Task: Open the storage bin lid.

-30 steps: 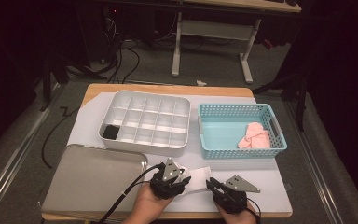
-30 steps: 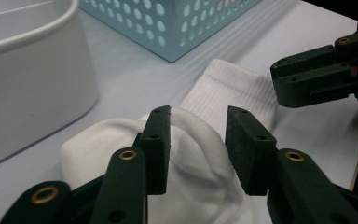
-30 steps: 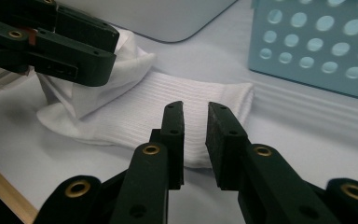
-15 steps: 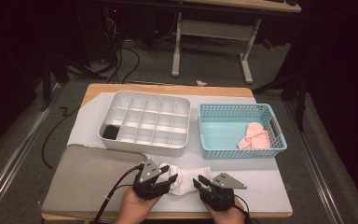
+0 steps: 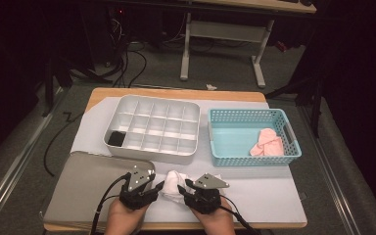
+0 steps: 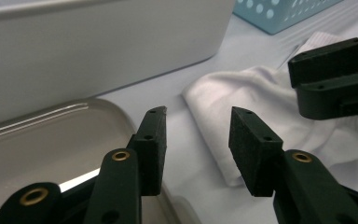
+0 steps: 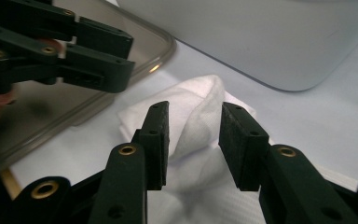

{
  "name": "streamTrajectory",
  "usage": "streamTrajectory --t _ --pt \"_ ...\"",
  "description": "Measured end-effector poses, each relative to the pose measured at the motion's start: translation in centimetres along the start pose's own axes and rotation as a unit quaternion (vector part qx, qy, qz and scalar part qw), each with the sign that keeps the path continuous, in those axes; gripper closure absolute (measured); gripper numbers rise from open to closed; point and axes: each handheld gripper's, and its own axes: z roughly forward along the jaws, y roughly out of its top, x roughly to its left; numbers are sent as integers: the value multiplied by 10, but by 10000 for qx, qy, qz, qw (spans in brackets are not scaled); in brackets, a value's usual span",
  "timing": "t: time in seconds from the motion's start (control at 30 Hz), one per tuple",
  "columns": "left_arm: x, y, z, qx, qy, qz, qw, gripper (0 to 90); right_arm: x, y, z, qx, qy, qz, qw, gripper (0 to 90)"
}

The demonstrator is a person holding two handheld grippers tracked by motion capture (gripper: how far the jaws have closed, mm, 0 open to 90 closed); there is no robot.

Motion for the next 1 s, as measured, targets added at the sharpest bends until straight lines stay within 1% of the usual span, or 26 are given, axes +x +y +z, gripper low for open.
streamTrajectory --t 0.03,0.07,0.1,0.13,0.17,0.2,0.23,0.27,0.3,0.33,0.37,0.4,0.43,0.47,0.5,0.6,0.63,0.67,0.77,0.8,0.83,0.87,0.9,0.93,0.97,1.0 --pt "0 0 0 0 0 0 10000 566 0 0 0 0 0 0 10000 649" --pt "1 -2 1 59 12 13 10000 564 -1 0 6 123 -32 -13 9999 777" --pt "1 -2 1 59 12 13 10000 563 -1 0 6 123 -32 -13 9999 777" --pt "2 -3 1 44 22 -7 10000 563 -1 -1 7 143 -91 -71 9998 843" --pt "0 -5 1 -11 -50 -233 9997 563 0 -1 6 147 -131 -126 9997 867" --pt "0 -5 1 -50 -62 -294 9995 562 1 0 3 99 -187 -160 9996 873" --pt "2 -6 0 -71 -72 -337 9994 560 2 2 -6 -69 -279 -186 9994 875" --pt "3 -6 -1 -82 -61 -312 9995 560 1 3 -11 -148 -294 -185 9993 874" --pt "3 -6 -1 -82 -61 -312 9995 560 1 3 -11 -148 -294 -185 9993 874" --pt "4 -5 -2 -91 -46 -255 9996 560 0 2 -19 -219 -364 -147 9990 864" --pt "5 -5 -3 -102 -36 -231 9997 560 0 2 -19 -219 -364 -147 9990 864" --pt "5 -3 -4 -126 -45 -183 9997 560 -2 -1 -18 -140 -296 -42 9995 789" --pt "5 -3 -4 -126 -45 -183 9997 560 -2 -1 -18 -140 -296 -42 9995 789" --pt "5 -3 -4 -138 -18 -141 9998 560 -3 -4 -15 -63 -232 0 9997 724" --pt "4 -3 -5 -129 -8 -109 9999 560 -4 -8 -9 23 -214 136 9997 617" --pt "3 -4 -4 -114 -38 -100 9999 560 -5 -10 -9 -16 -217 204 9996 569" --pt "3 -4 -4 -103 -42 -127 9999 560 -5 -11 -9 -53 -241 237 9994 552" --pt "3 -5 -2 -106 -56 -211 9997 560 -6 -11 -8 -55 -238 316 9992 545" --pt "3 -6 -1 -109 -64 -240 9996 560 -6 -10 -5 -14 -219 338 9992 536" --pt "3 -5 -1 -103 -54 -217 9997 560 -6 -10 -3 21 -268 316 9991 533" --pt "3 -5 -2 -115 -52 -193 9997 560 -8 -10 0 96 -311 402 9987 534" --pt "3 -5 -3 -113 -51 -173 9998 560 -8 -10 0 96 -311 402 9987 534" --pt "4 -5 -3 -111 -48 -155 9998 560 -10 -12 2 178 -287 474 9983 573" --pt "4 -5 -3 -110 -51 -161 9998 560 -10 -13 3 189 -260 477 9983 610" --pt "4 -5 -3 -110 -51 -161 9998 560 -10 -13 3 189 -260 477 9983 610" --pt "4 -5 -3 -109 -53 -168 9998 560 -8 -16 3 221 -278 405 9986 730"
